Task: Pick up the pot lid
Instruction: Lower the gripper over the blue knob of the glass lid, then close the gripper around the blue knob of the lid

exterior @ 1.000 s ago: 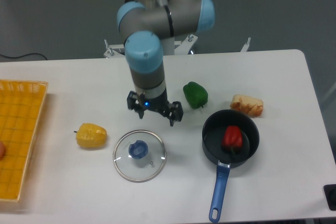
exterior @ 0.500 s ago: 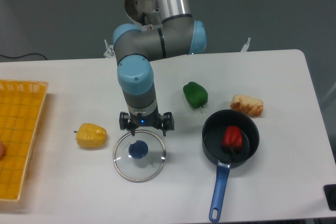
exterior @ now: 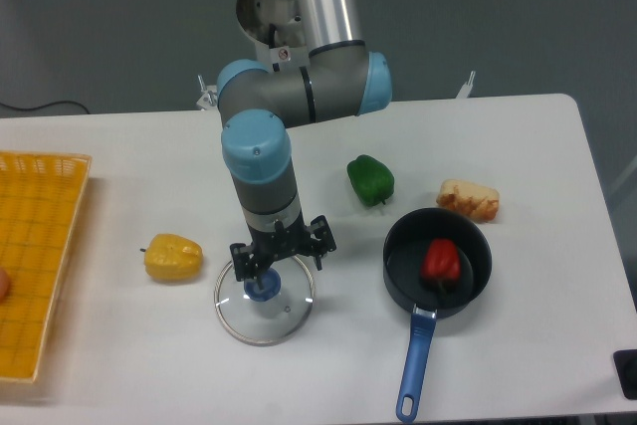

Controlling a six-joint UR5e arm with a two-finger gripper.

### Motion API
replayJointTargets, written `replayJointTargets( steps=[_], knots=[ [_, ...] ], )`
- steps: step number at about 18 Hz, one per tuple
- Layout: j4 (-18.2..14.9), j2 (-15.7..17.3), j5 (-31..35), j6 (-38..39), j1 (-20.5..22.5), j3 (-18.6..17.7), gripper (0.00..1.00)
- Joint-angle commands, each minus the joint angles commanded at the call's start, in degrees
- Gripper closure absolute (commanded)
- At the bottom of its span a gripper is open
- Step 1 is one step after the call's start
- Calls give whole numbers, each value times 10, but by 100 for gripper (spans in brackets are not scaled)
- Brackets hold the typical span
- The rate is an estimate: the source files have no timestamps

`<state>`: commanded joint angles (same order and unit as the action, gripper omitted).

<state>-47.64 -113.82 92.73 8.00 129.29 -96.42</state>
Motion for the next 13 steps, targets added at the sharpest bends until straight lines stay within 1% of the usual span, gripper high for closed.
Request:
replayJointTargets(
  steps=[3,7,10,13],
  knots=[
    [-4,-20,4,-4,-15,18,0],
    [-5,-33,5,-4,-19,21,0],
    [-9,-47,18,-25,-29,20,0],
    [-9,-48,21,-26,-31,19,0]
  ],
)
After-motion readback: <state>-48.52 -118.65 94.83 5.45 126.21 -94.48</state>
